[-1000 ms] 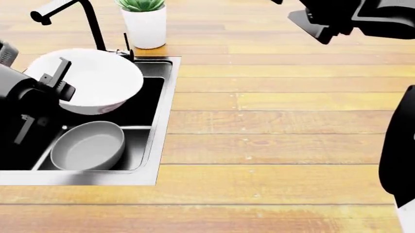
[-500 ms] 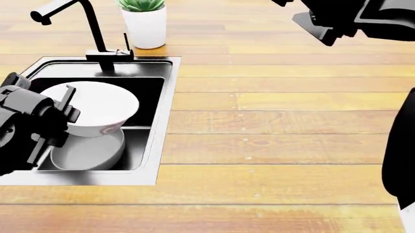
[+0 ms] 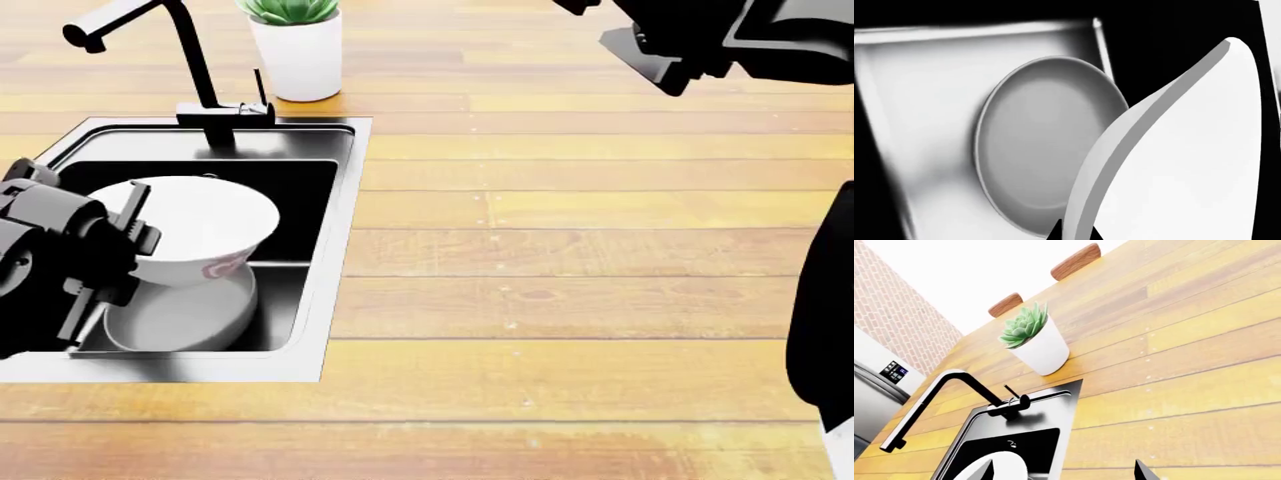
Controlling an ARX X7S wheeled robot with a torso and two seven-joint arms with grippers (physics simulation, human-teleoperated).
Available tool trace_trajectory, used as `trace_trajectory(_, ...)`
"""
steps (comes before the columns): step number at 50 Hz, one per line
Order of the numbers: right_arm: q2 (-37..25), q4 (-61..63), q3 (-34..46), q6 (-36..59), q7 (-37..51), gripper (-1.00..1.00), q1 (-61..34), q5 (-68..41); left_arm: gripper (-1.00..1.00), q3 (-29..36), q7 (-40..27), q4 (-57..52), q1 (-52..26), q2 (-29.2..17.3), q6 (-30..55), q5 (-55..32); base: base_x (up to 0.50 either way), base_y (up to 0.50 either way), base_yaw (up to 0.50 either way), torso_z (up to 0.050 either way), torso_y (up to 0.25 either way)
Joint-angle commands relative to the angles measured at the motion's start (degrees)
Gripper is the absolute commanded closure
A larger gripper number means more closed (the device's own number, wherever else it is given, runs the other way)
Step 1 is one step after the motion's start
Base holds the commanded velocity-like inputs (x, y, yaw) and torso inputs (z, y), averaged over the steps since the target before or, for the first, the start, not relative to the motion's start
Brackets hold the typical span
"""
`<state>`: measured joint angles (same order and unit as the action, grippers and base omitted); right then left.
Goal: Stack the bowls in the sink.
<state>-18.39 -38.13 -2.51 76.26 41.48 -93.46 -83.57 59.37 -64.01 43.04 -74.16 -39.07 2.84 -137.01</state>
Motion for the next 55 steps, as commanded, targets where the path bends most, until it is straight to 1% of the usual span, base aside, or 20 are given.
trace_trajectory(1,-0.36,0.21,0.33,-0.18,0.28,-1.00,0.00,-0.32,-1.00,3.34,-0.20,9.40,3.86,2.77,4.40,-0.34,0.00,0.00,0.00,0.000,0.000)
trace_trajectory(6,-0.59,0.26,0.34,-0.29,0.31,-1.00,0.21,-0.53,-1.00,3.75,-0.66,10.30,2.87,3.00,5.57,-0.10,0.00,0.00,0.00,-0.002,0.000)
trace_trajectory(18,-0.80,0.56,0.42,-0.69,0.31,-1.00,0.41,-1.00,-1.00,3.29,-1.88,7.29,1.99,1.66,4.82,0.32,0.00,0.00,0.00,-0.003,0.000)
trace_trajectory(24,-1.17,0.23,0.35,-0.42,0.45,-1.00,-0.14,-1.52,-1.00,1.57,-5.65,-3.07,1.29,-3.10,1.46,0.84,0.00,0.00,0.00,0.000,0.000)
trace_trajectory(30,-0.54,0.28,0.36,-0.52,0.87,-1.00,-0.30,-2.08,-1.00,-0.80,-9.40,-14.28,-2.08,-8.11,-0.60,1.76,0.00,0.00,0.00,0.000,0.000)
trace_trajectory(32,-0.67,0.34,0.09,-0.10,1.42,-1.00,-0.32,-2.71,-1.00,-2.11,-11.02,-20.37,-6.73,-9.67,0.87,2.58,0.00,0.00,0.00,0.000,0.000)
trace_trajectory(35,-0.78,0.36,0.03,0.05,1.65,-1.00,-0.27,-3.04,-1.00,-2.75,-11.73,-22.75,-10.38,-9.72,2.60,3.03,0.00,0.00,0.00,0.000,0.000)
trace_trajectory(47,-0.64,1.33,0.18,-0.61,1.99,-1.00,1.36,-3.43,-1.00,-3.90,-11.86,-28.23,-14.66,-10.42,5.74,3.09,0.00,0.00,0.00,0.000,0.000)
trace_trajectory(55,-0.99,1.55,0.24,-0.64,2.11,-1.00,1.93,-3.83,-1.00,-3.64,-8.77,-30.97,-18.04,-11.12,13.09,2.82,0.00,0.00,0.00,0.000,0.000)
